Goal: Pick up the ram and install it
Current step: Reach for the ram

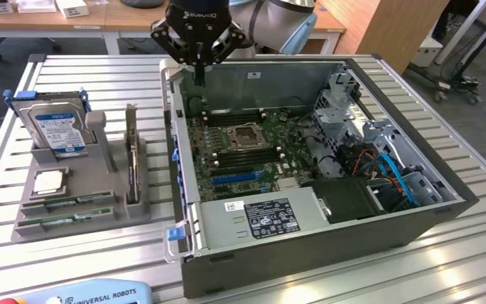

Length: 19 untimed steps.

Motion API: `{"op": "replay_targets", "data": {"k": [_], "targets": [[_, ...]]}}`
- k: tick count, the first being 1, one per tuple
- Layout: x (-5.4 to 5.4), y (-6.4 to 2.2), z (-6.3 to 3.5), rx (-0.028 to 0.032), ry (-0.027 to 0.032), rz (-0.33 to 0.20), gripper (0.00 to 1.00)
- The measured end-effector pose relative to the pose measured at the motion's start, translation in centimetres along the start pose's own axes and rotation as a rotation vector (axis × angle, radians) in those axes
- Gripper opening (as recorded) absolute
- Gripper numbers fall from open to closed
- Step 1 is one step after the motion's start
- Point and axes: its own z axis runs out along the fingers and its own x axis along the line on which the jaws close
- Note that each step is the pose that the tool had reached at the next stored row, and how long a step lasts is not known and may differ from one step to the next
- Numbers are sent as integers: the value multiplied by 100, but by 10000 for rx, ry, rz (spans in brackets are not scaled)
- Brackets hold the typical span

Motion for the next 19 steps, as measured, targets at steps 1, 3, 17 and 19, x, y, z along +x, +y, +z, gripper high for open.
{"op": "replay_targets", "data": {"k": [1,3,17,19], "targets": [[27,-2,0,0,-1,0,10],[82,-6,-1,0,-1,0,10],[464,-35,-1,0,0,1,10],[523,-40,0,0,-1,2,10]]}}
